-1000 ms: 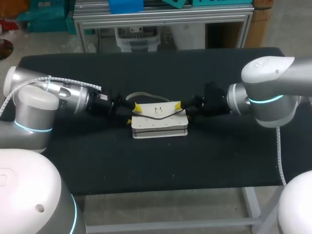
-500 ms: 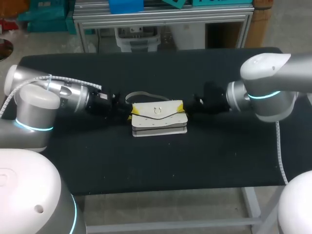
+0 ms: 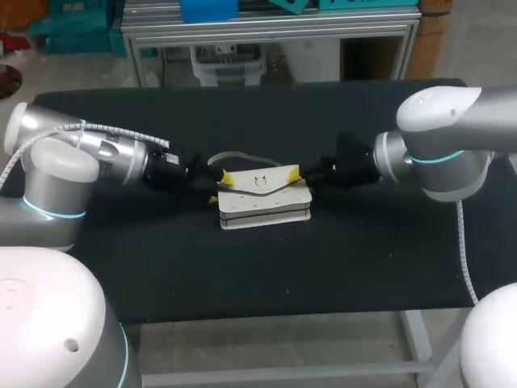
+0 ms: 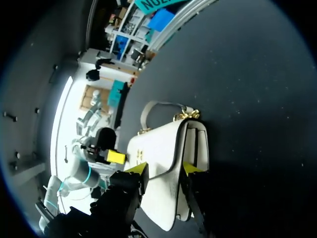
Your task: Pick up the bag, open it, inspect its contents, close it, and place it on the opposite side
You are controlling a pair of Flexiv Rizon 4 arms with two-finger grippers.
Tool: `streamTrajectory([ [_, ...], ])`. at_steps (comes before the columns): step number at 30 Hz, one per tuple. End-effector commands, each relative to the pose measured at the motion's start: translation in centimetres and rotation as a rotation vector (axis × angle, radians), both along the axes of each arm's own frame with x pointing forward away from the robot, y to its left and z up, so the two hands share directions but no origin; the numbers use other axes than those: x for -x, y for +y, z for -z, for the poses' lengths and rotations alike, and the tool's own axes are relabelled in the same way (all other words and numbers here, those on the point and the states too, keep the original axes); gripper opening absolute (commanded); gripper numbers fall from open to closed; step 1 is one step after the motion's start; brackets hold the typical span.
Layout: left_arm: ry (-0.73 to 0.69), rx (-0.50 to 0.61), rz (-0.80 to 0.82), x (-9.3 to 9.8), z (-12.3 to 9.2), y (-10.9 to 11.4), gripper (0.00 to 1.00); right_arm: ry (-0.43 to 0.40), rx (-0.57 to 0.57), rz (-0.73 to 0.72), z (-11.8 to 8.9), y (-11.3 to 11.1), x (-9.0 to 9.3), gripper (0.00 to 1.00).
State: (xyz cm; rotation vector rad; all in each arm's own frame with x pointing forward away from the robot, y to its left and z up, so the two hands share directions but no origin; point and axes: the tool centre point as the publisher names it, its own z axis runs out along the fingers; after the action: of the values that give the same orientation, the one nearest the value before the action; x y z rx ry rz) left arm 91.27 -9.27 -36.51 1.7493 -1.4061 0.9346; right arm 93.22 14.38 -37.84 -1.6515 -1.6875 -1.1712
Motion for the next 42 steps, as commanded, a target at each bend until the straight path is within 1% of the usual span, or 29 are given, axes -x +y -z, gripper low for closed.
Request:
streamTrajectory([
  [1, -0.028, -0.028, -0.043, 1.5, -1.3, 0.6, 1.0, -0.022, 0.029, 0.014, -1.9, -0.6, 1.7, 1.0],
  [4, -0.035, -0.046, -0.063, 1.7, -1.6, 1.2, 1.0, -0.03, 0.045, 0.004, -2.5, -0.7, 2.2, 1.0],
  [8, -0.037, -0.083, -0.101, 1.7, -1.8, 2.2, 1.0, -0.026, 0.05, -0.002, -2.5, -1.0, 2.8, 1.0],
  [9, -0.036, -0.089, -0.106, 1.7, -1.8, 2.3, 1.0, -0.025, 0.05, -0.002, -2.4, -1.0, 2.8, 0.95],
  [10, -0.034, -0.102, -0.119, 1.7, -1.8, 2.7, 1.0, -0.019, 0.049, -0.004, -2.4, -1.1, 2.9, 0.7],
  [11, -0.037, -0.112, -0.128, 1.6, -1.9, 2.9, 1.0, -0.017, 0.048, -0.005, -2.3, -1.1, 2.9, 0.56],
  [12, -0.035, -0.119, -0.133, 1.6, -1.9, 3.1, 1.0, -0.015, 0.049, -0.007, -2.2, -1.1, 3.0, 0.48],
  [17, -0.03, -0.166, -0.181, 1.2, -1.8, 4.4, 1.0, 0.01, 0.049, -0.018, -1.5, -0.9, 3.0, 0.33],
  [19, -0.029, -0.174, -0.19, 1.1, -1.8, 4.9, 1.0, 0.021, 0.051, -0.023, -1.3, -0.8, 2.9, 0.3],
  [25, -0.03, -0.189, -0.224, 1.1, -1.9, 6.2, 1.0, 0.061, 0.055, -0.027, 0.0, -0.7, 2.4, 0.28],
  [30, -0.027, -0.188, -0.237, 1.0, -1.7, 6.8, 1.0, 0.077, 0.055, -0.035, 0.5, -0.3, 2.1, 0.25],
  [31, -0.026, -0.188, -0.239, 0.9, -1.7, 6.8, 1.0, 0.079, 0.056, -0.038, 0.6, -0.2, 2.1, 0.2],
  [32, -0.026, -0.19, -0.243, 0.9, -1.7, 6.9, 1.0, 0.08, 0.057, -0.04, 0.6, -0.1, 2.1, 0.02],
  [33, -0.025, -0.191, -0.244, 0.8, -1.7, 7.0, 1.0, 0.081, 0.062, -0.048, 0.6, 0.0, 2.1, 0.0],
  [37, -0.029, -0.224, -0.241, 0.5, -1.7, 7.6, 1.0, 0.087, 0.079, -0.061, 1.1, -0.1, 2.1, 0.0],
  [42, -0.023, -0.26, -0.25, -0.2, -1.8, 8.3, 1.0, 0.093, 0.121, -0.037, 1.7, -0.8, 2.0, 0.0],
])
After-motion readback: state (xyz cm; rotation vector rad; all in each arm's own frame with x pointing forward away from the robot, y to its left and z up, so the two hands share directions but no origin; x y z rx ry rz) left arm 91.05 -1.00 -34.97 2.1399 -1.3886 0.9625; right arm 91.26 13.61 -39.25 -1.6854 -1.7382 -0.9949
